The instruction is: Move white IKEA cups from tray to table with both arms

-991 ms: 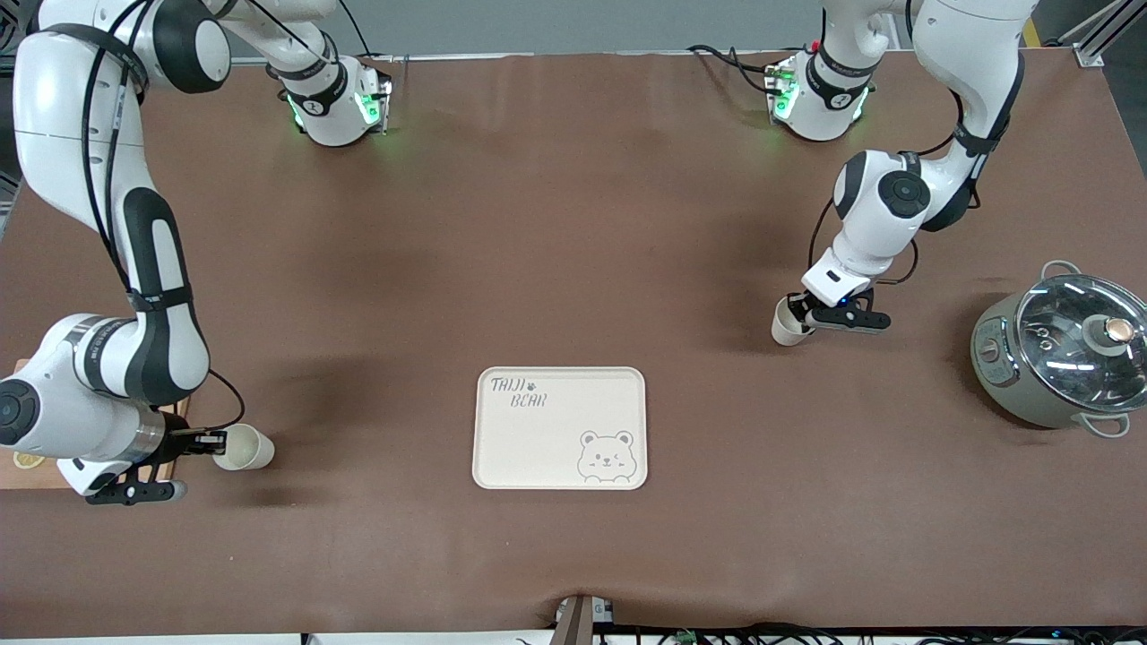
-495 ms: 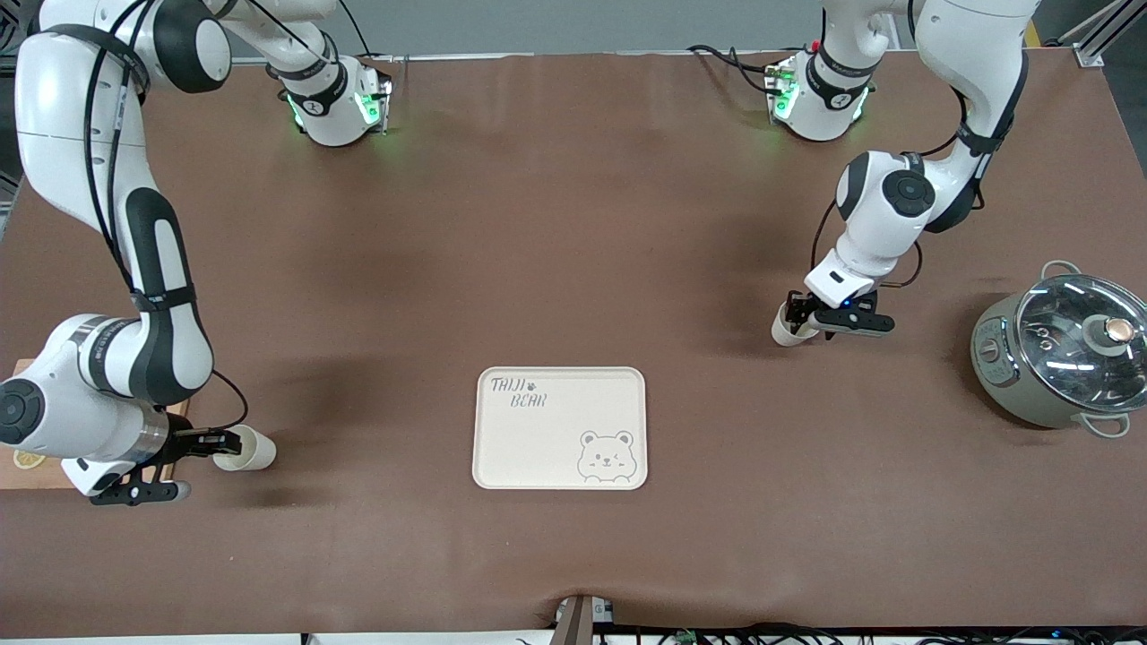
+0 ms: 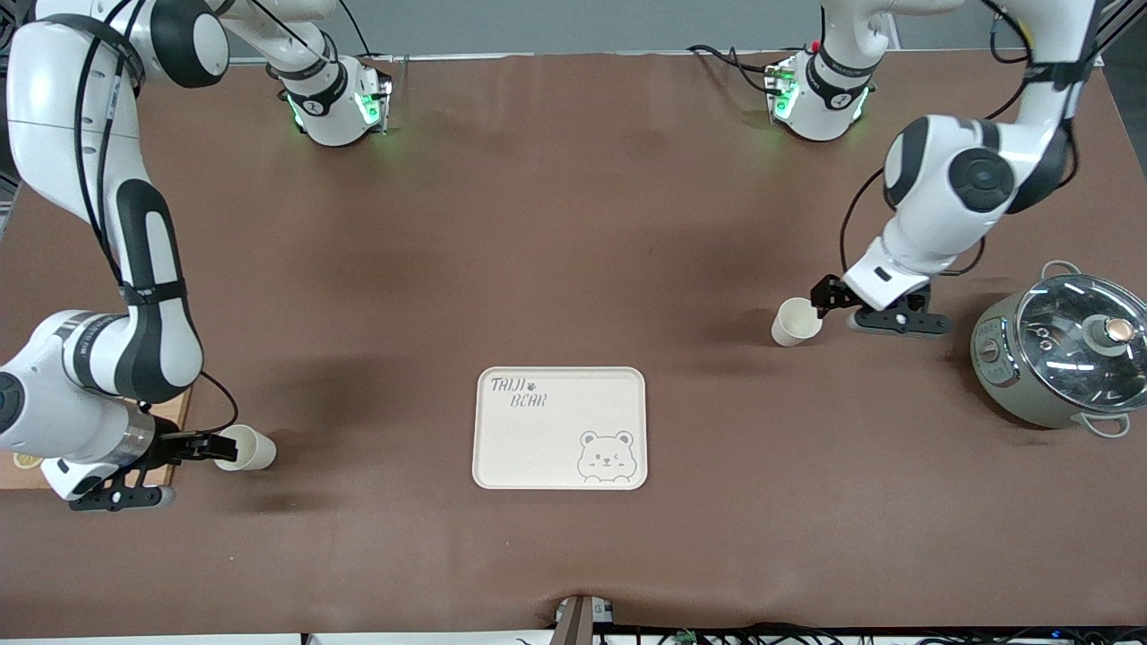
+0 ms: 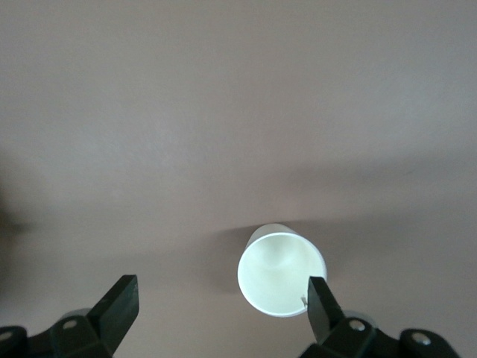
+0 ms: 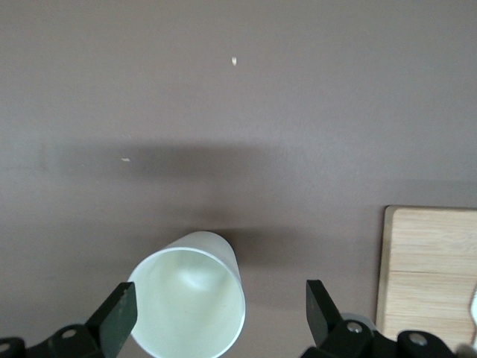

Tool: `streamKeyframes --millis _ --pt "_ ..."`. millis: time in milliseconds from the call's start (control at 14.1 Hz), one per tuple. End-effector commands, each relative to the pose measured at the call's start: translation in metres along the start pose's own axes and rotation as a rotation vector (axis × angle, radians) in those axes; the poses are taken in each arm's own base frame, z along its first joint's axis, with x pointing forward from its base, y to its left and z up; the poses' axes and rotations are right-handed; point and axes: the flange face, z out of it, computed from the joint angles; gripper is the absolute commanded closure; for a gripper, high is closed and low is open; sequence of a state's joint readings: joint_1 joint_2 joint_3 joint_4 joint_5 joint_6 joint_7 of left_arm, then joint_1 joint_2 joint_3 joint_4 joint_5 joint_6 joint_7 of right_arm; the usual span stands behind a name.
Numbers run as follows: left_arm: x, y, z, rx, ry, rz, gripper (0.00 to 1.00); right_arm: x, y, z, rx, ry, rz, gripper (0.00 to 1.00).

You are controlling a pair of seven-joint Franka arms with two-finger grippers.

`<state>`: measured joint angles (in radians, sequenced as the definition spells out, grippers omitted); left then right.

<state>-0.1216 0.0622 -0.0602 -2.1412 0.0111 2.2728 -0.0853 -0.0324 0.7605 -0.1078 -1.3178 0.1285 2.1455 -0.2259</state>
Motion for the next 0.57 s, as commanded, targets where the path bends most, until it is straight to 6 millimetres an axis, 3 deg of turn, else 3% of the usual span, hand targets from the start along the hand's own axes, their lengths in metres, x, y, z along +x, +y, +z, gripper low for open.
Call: streamKeyframes --millis 0,283,495 --pt "0.057 0.009 -0.029 -0.038 -0.022 -0.016 0.0 0.0 -0.005 -0.044 0.018 0.04 -0.001 0.0" --pt "0.101 0.044 -0.071 -0.049 -0.002 -0.022 0.0 -0.001 -0.014 -0.115 0.01 0.095 0.008 0.0" --pt "0.108 0.048 -0.128 -0.034 -0.031 -0.053 0.0 -0.01 -0.029 -0.167 0.024 0.102 0.088 0.0"
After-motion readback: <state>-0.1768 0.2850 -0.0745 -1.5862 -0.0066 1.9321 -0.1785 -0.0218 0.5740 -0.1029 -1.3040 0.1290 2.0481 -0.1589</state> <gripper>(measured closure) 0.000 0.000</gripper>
